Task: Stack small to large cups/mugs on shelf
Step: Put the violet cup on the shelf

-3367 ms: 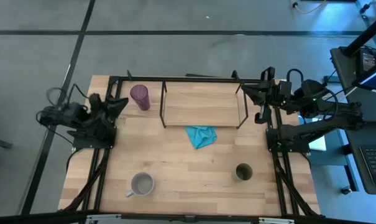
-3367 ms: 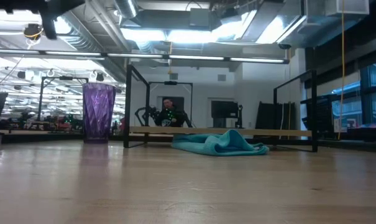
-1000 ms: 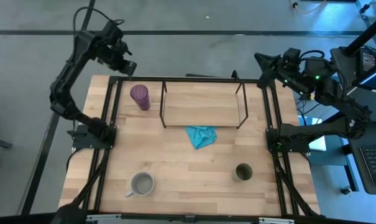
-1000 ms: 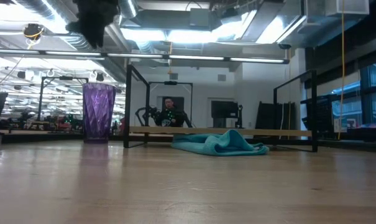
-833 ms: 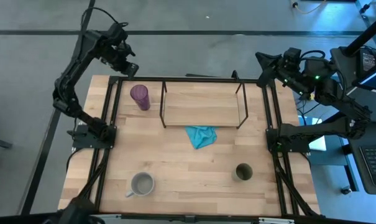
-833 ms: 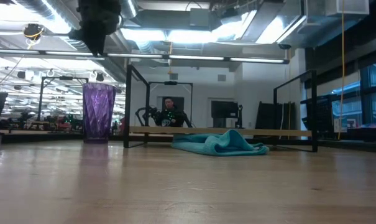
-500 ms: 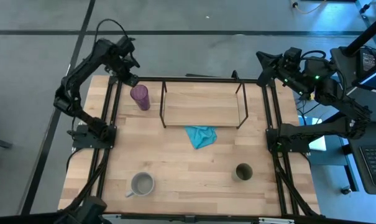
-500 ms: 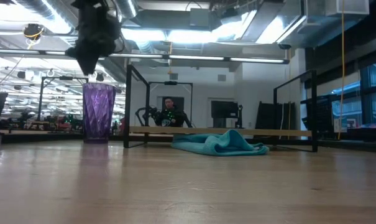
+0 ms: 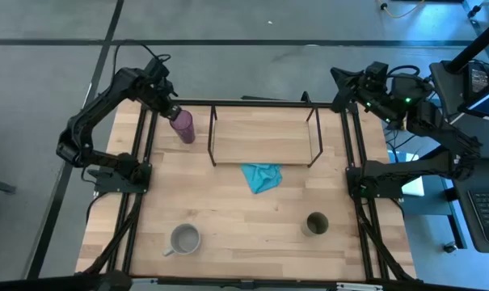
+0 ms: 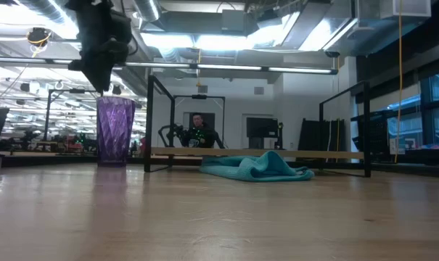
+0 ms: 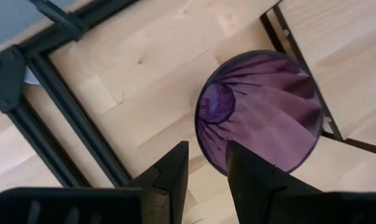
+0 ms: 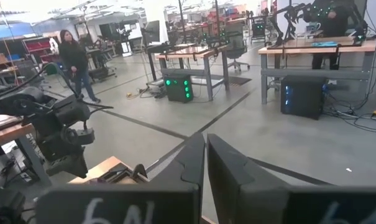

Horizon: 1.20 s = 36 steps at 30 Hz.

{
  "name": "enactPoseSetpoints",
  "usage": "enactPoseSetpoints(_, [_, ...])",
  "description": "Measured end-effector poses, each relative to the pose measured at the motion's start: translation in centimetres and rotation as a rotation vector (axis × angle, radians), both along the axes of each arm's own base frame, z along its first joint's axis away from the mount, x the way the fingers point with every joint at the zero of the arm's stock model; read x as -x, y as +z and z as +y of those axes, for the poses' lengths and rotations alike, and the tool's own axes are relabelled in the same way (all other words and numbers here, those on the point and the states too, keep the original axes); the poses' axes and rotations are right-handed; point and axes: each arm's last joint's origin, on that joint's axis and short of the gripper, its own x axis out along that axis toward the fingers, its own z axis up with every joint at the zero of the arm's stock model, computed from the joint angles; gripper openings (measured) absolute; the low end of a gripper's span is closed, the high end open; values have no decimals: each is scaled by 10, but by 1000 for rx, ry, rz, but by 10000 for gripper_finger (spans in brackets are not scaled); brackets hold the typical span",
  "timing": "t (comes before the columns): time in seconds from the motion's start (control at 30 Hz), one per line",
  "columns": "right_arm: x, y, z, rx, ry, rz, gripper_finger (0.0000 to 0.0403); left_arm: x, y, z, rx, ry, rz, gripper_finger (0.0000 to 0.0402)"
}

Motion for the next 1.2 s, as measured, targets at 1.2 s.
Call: enactPoseSetpoints(1.2, [-15,-8,-4,-21,0,58,22,-18,-33,21,18,-38,36,101])
